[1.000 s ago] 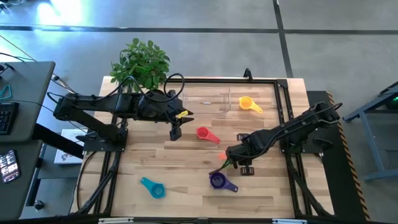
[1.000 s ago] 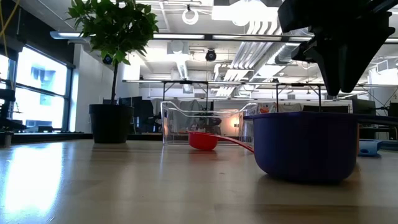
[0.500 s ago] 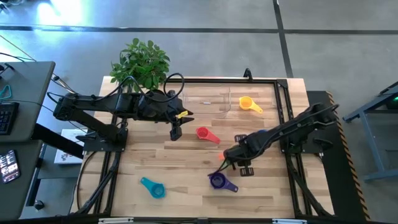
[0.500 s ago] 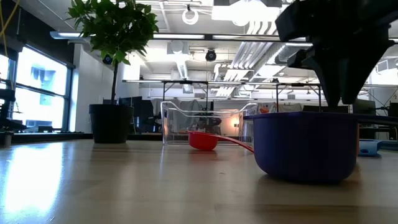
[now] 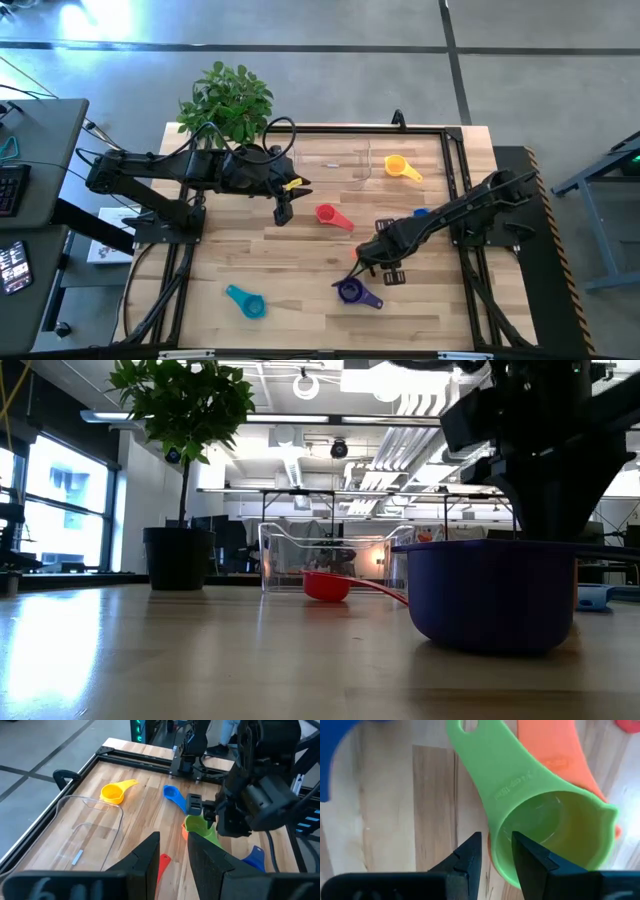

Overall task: Nest measuring cups in basket
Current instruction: Stack the green measuring cup on top of the orange measuring cup

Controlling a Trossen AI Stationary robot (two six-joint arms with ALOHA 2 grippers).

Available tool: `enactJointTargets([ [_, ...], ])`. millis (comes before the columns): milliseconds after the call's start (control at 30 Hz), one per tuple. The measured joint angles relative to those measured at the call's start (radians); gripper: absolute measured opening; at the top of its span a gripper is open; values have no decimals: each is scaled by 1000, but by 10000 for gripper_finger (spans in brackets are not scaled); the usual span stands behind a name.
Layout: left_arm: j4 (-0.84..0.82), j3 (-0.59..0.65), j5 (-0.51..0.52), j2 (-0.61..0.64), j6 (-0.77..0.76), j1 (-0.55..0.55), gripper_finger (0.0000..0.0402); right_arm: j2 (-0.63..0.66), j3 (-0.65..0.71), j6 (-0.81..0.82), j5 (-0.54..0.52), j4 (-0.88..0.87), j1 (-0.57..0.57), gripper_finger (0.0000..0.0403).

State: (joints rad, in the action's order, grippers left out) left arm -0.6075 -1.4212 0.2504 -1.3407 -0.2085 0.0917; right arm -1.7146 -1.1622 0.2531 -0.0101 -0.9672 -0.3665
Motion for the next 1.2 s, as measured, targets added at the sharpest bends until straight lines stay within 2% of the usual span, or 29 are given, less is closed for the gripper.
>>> enactJointTargets([
  [267, 0, 0, 0, 0, 0, 0, 90, -32, 0, 25, -13, -5, 0, 89],
  [433, 0, 0, 0, 0, -1, 0, 90, -32, 0, 13, -14, -21, 0, 23],
  [500, 0, 0, 0, 0, -1, 0, 90, -32, 0, -15, -15, -27, -1, 10],
  [633, 0, 0, 0, 0, -1, 0, 90, -32, 0, -113, -20, -54, -1, 19],
  [733, 0, 0, 0, 0, -1, 0, 90, -32, 0, -215, -20, -95, -14, 7],
  [933, 0, 0, 0, 0, 0, 0, 90, -32, 0, -387, 5, -141, -89, 7],
  [1067, 0, 0, 0, 0, 0, 0, 90, -31, -1, -445, 20, -139, -152, 6],
  [1200, -1, 0, 0, 0, 0, 0, 90, -31, -1, -408, 59, -135, -197, 8],
])
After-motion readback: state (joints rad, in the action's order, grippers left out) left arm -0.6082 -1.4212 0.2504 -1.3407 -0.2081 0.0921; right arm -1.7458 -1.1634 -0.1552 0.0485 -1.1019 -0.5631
